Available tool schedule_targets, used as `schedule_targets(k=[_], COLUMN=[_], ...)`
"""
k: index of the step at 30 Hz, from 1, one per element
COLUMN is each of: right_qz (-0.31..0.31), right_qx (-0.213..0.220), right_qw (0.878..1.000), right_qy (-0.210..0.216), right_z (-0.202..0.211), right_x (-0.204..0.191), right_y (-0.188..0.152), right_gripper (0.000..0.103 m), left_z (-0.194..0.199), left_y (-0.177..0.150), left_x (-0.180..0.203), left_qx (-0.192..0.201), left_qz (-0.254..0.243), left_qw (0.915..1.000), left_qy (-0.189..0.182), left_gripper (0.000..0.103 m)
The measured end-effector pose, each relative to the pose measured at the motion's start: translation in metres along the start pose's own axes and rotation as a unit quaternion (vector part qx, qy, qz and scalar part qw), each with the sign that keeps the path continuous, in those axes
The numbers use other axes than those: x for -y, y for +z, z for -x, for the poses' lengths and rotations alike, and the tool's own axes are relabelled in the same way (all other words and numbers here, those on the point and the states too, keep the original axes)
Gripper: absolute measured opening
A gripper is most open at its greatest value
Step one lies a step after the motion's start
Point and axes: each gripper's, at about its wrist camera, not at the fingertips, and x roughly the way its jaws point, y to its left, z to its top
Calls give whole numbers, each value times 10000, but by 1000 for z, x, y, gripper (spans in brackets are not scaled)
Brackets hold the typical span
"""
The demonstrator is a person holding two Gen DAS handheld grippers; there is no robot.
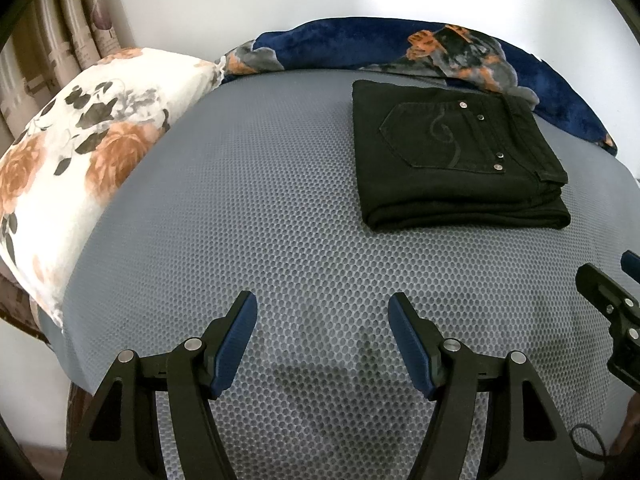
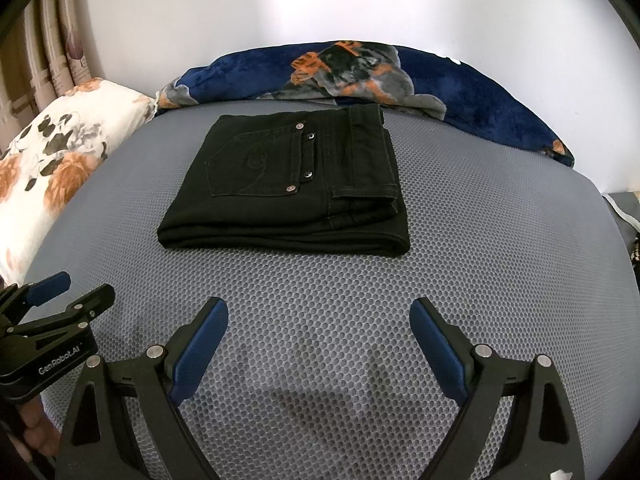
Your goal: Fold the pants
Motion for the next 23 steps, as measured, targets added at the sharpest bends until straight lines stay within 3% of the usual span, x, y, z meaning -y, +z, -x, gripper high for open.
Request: schedule_targets(k=[23], right_qz=[48], right_qx=[-78], right_qw=[10000], right_qy=[29], right_z=[-5], right_x=[-2], right_y=[2], right_gripper=[91], left_z=[-4], left_y=[-1], left_x=[-4], left_qx=[-104], left_qz=[31], left_qw=[9999], left_qy=[-17], left_gripper=[68])
